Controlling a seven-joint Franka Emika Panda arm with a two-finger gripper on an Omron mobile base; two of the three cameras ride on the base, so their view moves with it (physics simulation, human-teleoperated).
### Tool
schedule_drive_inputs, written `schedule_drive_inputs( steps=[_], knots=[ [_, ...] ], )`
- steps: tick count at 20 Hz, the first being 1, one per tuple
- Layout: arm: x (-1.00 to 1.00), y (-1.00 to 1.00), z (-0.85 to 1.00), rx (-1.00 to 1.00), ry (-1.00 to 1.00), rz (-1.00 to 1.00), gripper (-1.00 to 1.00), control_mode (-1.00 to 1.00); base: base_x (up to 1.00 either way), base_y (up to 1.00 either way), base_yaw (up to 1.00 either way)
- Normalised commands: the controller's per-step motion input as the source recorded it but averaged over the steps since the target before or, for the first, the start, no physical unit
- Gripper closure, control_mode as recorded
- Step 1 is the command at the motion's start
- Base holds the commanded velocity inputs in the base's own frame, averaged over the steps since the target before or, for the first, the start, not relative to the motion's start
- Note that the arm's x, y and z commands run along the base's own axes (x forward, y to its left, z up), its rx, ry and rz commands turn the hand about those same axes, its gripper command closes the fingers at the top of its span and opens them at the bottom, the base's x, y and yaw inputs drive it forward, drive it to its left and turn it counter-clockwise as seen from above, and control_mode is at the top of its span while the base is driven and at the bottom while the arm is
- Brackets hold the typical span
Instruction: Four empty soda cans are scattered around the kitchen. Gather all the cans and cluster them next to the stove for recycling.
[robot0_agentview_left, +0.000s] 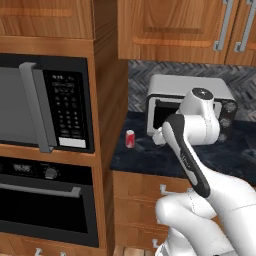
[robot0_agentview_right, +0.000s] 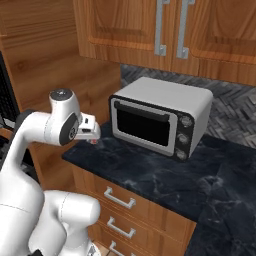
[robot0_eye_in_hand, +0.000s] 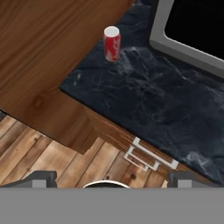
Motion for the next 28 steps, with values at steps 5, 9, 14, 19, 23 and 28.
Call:
schedule_drive_inputs(
  steps=[5, 9, 14, 19, 23, 28],
  knots=[
    [0.31, 0.13, -0.13, 0.0, 0.0, 0.0, -1.0, -1.0, 0.0, 0.0, 0.0],
    [0.36, 0.14, -0.13, 0.0, 0.0, 0.02, -1.0, -1.0, 0.0, 0.0, 0.0],
    [0.39, 0.14, -0.14, -0.01, 0.03, 0.02, -1.0, -1.0, 0.0, 0.0, 0.0],
    [0.41, 0.08, -0.11, -0.01, 0.04, 0.02, -1.0, -1.0, 0.0, 0.0, 0.0],
    [0.37, 0.02, -0.02, -0.01, 0.07, 0.0, -1.0, -1.0, 0.0, 0.0, 0.0],
    [0.29, 0.04, -0.01, -0.02, 0.02, 0.01, -1.0, -1.0, 0.0, 0.0, 0.0]
  ],
)
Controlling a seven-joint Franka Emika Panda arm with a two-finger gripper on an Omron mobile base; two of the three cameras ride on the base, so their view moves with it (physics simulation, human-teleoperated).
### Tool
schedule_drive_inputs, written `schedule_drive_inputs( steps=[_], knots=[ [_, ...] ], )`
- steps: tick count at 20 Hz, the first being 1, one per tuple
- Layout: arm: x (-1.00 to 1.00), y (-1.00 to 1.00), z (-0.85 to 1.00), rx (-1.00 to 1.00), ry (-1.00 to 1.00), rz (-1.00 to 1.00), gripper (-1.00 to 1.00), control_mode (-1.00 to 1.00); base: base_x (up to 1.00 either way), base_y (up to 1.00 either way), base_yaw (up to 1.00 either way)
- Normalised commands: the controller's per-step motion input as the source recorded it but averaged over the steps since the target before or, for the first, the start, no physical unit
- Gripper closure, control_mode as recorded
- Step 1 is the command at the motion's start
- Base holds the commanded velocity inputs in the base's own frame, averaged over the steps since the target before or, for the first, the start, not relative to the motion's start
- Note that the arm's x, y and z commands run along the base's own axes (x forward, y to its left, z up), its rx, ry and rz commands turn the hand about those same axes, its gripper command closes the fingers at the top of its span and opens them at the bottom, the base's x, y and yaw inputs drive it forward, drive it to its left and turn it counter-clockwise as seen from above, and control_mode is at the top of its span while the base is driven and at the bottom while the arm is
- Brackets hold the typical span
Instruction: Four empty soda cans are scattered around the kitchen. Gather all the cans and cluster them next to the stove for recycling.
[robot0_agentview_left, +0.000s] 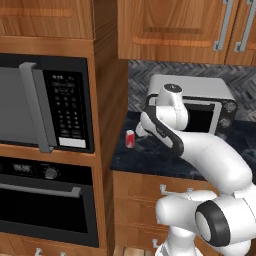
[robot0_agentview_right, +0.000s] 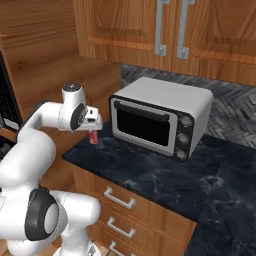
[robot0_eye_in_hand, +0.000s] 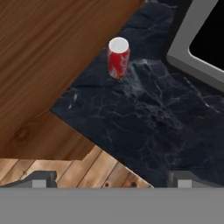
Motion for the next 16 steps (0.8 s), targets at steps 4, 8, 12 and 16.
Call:
schedule_drive_inputs(
  steps=[4, 8, 12, 16],
  knots=[
    [0.19, 0.1, -0.04, -0.03, 0.0, 0.05, -1.0, -1.0, 0.0, 0.0, 0.0],
    [0.2, 0.06, -0.07, -0.03, 0.0, 0.05, -1.0, -1.0, 0.0, 0.0, 0.0],
    [0.16, 0.01, -0.03, -0.01, -0.02, 0.07, -1.0, -1.0, 0.0, 0.0, 0.0],
    [0.13, 0.0, 0.0, 0.0, -0.02, 0.07, -1.0, -1.0, 0.0, 0.0, 0.0]
  ],
)
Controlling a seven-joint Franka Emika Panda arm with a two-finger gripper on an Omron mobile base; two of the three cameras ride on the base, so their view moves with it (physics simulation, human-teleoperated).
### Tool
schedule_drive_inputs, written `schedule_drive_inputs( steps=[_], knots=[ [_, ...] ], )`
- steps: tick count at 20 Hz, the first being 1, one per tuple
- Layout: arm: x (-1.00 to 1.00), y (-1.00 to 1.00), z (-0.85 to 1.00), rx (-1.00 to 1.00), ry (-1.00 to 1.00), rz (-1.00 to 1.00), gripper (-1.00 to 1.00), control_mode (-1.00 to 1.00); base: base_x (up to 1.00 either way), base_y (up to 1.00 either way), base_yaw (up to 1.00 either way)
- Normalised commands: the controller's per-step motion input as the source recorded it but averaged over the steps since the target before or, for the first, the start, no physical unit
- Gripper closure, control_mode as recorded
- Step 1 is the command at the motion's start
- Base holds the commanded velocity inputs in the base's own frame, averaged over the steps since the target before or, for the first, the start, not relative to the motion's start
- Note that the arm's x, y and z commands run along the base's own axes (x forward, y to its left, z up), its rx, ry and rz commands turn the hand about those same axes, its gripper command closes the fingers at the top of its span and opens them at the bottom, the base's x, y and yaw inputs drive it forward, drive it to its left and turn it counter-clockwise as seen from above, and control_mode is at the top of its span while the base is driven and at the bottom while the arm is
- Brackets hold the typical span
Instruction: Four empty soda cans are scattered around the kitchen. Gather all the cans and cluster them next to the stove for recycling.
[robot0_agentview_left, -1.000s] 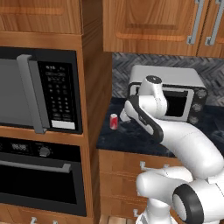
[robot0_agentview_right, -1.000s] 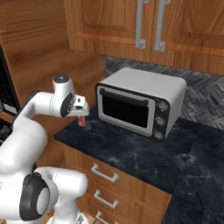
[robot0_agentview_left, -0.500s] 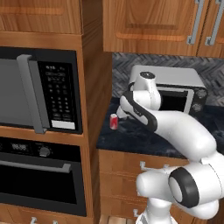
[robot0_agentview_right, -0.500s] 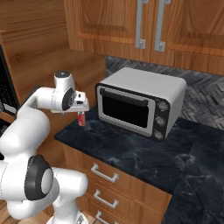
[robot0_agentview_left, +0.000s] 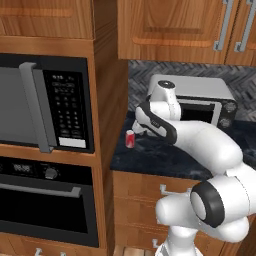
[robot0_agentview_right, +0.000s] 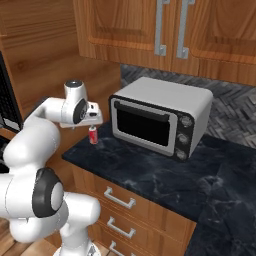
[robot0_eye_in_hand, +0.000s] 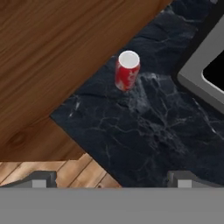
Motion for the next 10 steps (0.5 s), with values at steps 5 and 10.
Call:
schedule_drive_inputs(
  steps=[5, 10],
  knots=[
    [0.21, 0.03, -0.09, -0.02, -0.01, 0.07, -1.0, -1.0, 0.0, 0.0, 0.0],
    [0.22, 0.07, -0.15, -0.05, -0.02, 0.07, -1.0, -1.0, 0.0, 0.0, 0.0]
  ],
)
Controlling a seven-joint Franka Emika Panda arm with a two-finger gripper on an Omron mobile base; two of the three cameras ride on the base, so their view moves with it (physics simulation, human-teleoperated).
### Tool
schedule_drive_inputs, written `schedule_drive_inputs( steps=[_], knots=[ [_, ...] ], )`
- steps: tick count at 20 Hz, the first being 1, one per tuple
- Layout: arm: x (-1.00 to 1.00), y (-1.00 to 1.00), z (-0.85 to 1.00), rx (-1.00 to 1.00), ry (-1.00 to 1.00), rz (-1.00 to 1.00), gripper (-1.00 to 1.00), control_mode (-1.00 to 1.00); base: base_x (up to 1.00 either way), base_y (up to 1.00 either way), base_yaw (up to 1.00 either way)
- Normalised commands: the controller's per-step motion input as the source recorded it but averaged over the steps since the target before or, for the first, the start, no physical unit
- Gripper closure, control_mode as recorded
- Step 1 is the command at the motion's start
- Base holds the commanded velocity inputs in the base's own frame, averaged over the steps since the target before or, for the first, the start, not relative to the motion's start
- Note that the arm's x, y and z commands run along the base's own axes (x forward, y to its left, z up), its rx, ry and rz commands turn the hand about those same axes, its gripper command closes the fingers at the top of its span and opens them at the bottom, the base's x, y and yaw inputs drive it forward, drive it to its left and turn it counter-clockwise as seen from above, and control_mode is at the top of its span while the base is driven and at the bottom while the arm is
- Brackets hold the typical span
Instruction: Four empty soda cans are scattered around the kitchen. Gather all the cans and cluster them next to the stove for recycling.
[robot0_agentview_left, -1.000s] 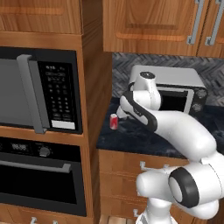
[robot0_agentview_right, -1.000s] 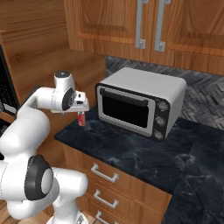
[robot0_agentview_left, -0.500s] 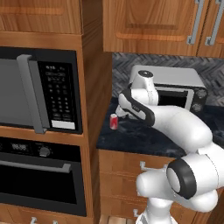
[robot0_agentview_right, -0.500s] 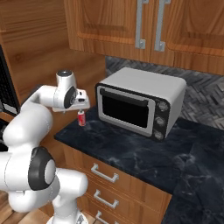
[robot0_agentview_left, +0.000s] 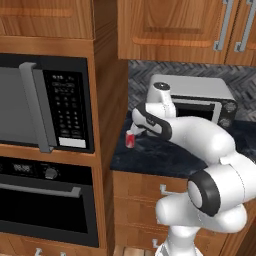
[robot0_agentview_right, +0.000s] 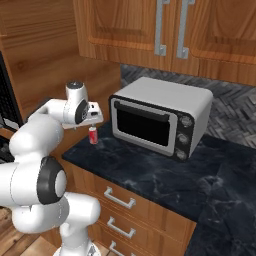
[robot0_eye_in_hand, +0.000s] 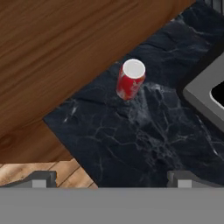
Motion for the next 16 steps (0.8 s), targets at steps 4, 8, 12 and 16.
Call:
schedule_drive_inputs(
  steps=[4, 8, 12, 16],
  knots=[
    [0.19, 0.06, -0.11, -0.06, -0.01, 0.06, -1.0, -1.0, 0.0, 0.0, 0.0],
    [0.21, 0.05, -0.09, -0.04, 0.0, 0.06, -1.0, -1.0, 0.0, 0.0, 0.0],
    [0.24, 0.0, -0.02, -0.01, 0.0, 0.09, -1.0, -1.0, 0.0, 0.0, 0.0],
    [0.24, 0.0, -0.05, 0.0, 0.0, 0.1, -1.0, -1.0, 0.0, 0.0, 0.0]
  ],
)
